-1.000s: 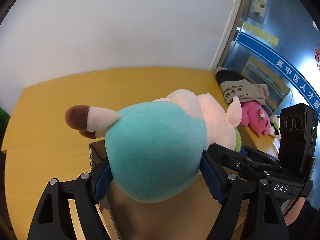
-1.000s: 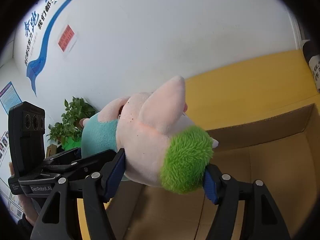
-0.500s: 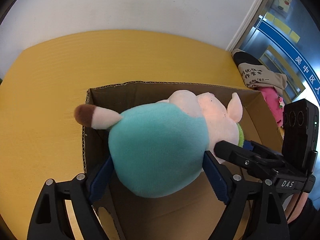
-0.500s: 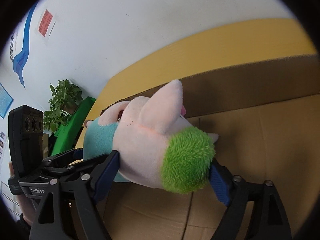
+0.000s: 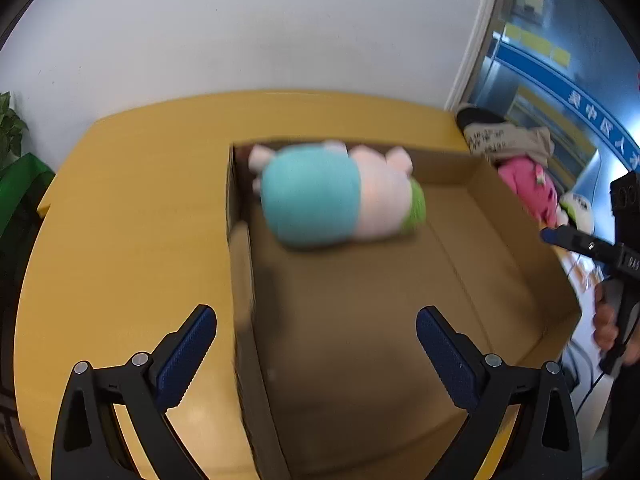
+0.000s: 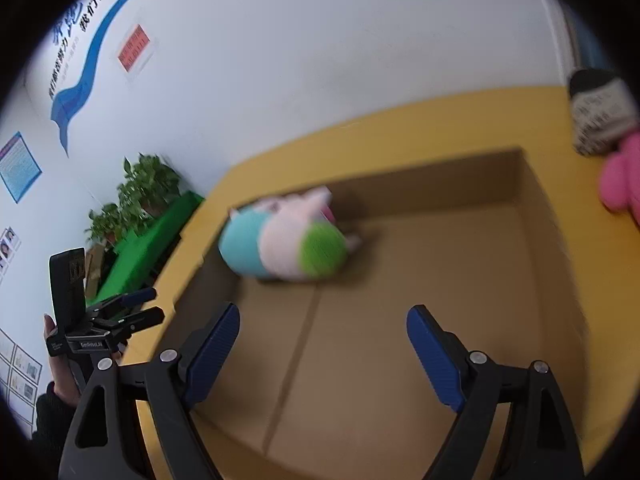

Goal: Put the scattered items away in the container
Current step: 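Open both grippers to drop the plush pig into the box, then withdraw both grippers and move toward the black charger box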

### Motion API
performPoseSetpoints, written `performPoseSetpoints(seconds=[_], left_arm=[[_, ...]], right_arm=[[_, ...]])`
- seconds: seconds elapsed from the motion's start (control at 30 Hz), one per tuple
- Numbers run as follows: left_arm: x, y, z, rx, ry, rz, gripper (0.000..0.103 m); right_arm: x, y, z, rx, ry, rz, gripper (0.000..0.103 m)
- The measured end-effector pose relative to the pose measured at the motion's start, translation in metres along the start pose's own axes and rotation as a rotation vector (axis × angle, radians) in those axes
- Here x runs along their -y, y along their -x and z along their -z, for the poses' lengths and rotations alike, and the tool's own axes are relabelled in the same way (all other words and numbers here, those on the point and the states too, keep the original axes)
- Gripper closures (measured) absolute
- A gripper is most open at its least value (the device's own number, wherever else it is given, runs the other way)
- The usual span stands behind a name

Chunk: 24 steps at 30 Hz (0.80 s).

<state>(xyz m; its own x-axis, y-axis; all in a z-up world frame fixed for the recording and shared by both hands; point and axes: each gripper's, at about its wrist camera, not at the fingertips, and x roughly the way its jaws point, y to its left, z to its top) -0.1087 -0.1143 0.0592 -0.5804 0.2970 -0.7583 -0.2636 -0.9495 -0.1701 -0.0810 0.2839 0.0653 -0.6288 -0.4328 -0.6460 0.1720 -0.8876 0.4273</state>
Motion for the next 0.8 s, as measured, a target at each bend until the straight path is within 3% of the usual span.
performPoseSetpoints(seconds=[0.13, 0.2, 0.23, 0.37, 0.6, 0.7, 0.8], left_arm=[[0.031, -0.009, 0.037, -0.046, 0.022, 0.037, 0.002], [0.037, -0.006, 0.049, -0.034, 0.008, -0.017, 0.002], [0.04, -0.003, 0.053, -0.033, 0.01, -0.031, 0.002], [0.048, 0.009, 0.06, -0.024, 0.082, 0.031, 0.002], [0.064, 0.016, 0.067, -0.008, 0.084, -0.022, 0.002], [0.075, 0.036, 0.067, 0.057, 0.101, -0.067, 0.002], [0.106, 0.075, 0.076, 0.18, 0.065, -0.156, 0.0]], right_arm=[[0.04, 0.022, 0.044, -0.082, -0.015, 0.098, 0.016], [0.058, 0.027, 0.058, -0.113, -0.042, 0.117, 0.016], [0.066, 0.031, 0.065, -0.107, -0.048, 0.13, 0.021], [0.073, 0.053, 0.075, -0.067, -0.014, 0.166, 0.021], [0.071, 0.061, 0.079, -0.067, 0.005, 0.18, 0.021], [0.053, 0.075, 0.072, -0.02, 0.024, 0.224, 0.021], [0.024, 0.108, 0.08, 0.08, 0.081, 0.254, 0.019]])
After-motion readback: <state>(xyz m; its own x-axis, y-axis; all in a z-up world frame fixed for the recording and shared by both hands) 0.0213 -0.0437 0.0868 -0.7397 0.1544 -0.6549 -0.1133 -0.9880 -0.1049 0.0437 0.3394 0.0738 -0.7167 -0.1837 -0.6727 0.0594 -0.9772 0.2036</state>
